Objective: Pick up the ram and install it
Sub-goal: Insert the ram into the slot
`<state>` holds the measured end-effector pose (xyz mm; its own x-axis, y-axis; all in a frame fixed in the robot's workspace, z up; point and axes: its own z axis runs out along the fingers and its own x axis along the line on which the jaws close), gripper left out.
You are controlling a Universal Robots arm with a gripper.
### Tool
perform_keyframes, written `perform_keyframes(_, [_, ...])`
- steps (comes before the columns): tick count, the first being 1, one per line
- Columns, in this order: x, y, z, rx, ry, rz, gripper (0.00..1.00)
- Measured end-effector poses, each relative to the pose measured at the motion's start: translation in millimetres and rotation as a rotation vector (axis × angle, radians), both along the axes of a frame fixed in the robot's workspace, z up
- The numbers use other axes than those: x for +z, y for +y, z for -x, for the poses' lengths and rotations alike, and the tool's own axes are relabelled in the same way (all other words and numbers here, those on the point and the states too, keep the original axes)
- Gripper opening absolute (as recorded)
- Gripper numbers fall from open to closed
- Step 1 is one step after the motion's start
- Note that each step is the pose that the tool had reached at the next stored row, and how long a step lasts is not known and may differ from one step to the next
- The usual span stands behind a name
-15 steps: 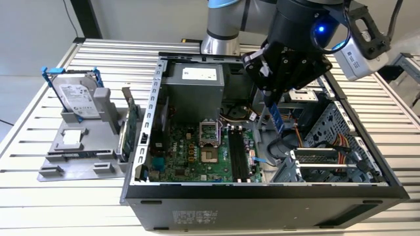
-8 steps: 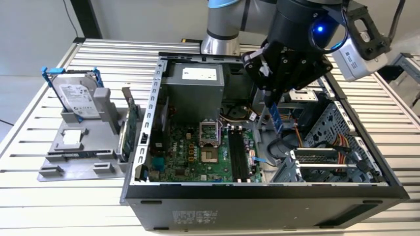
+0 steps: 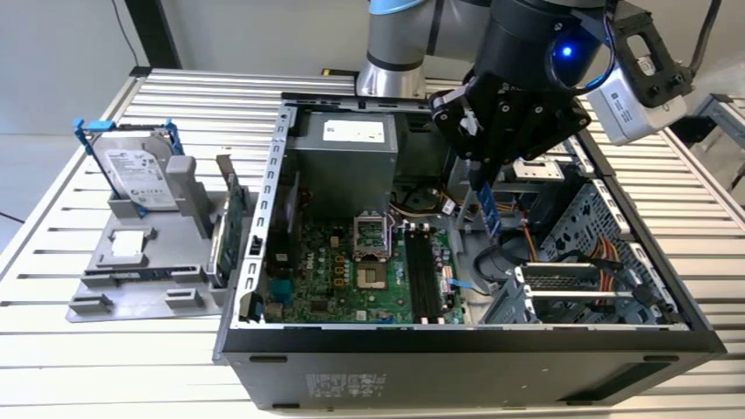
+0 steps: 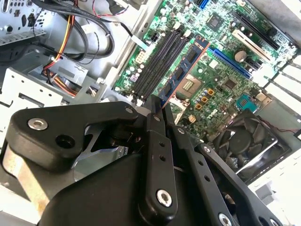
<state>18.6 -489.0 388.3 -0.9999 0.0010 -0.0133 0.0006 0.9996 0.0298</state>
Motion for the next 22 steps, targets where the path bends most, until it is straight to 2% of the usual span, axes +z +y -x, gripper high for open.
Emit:
perform_keyframes(8, [-0.1, -0.2, 0.0, 0.000, -0.0001, -0.0024, 0.00])
perform_keyframes(9, [-0.3, -0.2, 0.0, 0.000, 0.0019, -0.0022, 0.00])
perform_keyframes(11, [-1.0, -0.2, 0.0, 0.000, 0.0158, 0.0007, 0.00])
perform_keyframes(13, [-2.6, -0.2, 0.0, 0.000, 0.0232, 0.0018, 0.00])
perform_keyframes(17, [-6.1, -0.2, 0.0, 0.001, 0.0291, 0.0023, 0.00])
perform_keyframes(22, [-6.5, -0.2, 0.0, 0.001, 0.0292, 0.0022, 0.00])
